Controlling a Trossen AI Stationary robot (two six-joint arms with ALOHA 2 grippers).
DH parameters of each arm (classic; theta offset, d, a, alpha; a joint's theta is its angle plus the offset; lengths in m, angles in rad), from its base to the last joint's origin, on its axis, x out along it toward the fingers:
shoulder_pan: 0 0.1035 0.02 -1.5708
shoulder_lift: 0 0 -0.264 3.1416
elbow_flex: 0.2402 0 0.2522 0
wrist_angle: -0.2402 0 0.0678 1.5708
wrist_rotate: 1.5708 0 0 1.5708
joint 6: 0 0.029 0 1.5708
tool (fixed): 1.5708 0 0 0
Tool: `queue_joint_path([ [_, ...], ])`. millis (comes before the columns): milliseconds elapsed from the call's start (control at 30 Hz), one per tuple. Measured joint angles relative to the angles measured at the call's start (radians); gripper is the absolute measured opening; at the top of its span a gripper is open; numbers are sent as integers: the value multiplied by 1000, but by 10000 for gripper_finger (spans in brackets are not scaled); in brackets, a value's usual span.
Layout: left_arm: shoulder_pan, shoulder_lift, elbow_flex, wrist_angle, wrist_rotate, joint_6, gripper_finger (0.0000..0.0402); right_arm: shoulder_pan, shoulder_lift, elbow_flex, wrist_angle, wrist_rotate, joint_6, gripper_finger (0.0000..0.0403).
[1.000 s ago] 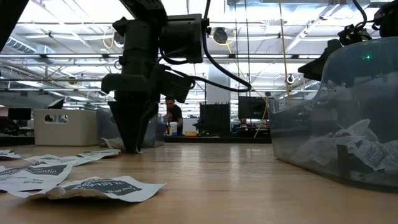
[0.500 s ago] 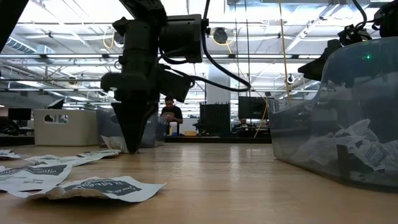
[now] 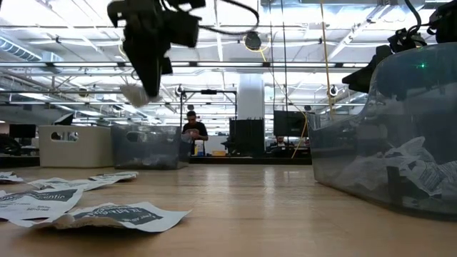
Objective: Pick & Place First Aid Supplies
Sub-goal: Put the white towelette pack into the top gray bin
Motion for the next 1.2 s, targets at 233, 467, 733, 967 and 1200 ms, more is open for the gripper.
queue_joint_path([
  [233,55,-113,2,-38,-1,4,7,0,0,0,0,0,0,219],
  [467,183,-116,2,-62,0,-119,5,0,0,0,0,0,0,222],
  [733,433,-116,2,-117,-4,-301,5,0,0,0,0,0,0,221],
  [967,629,-116,2,-214,-4,-349,5,0,0,0,0,0,0,220],
  [1200,804,-146,2,-270,-4,-349,4,0,0,0,0,0,0,221],
])
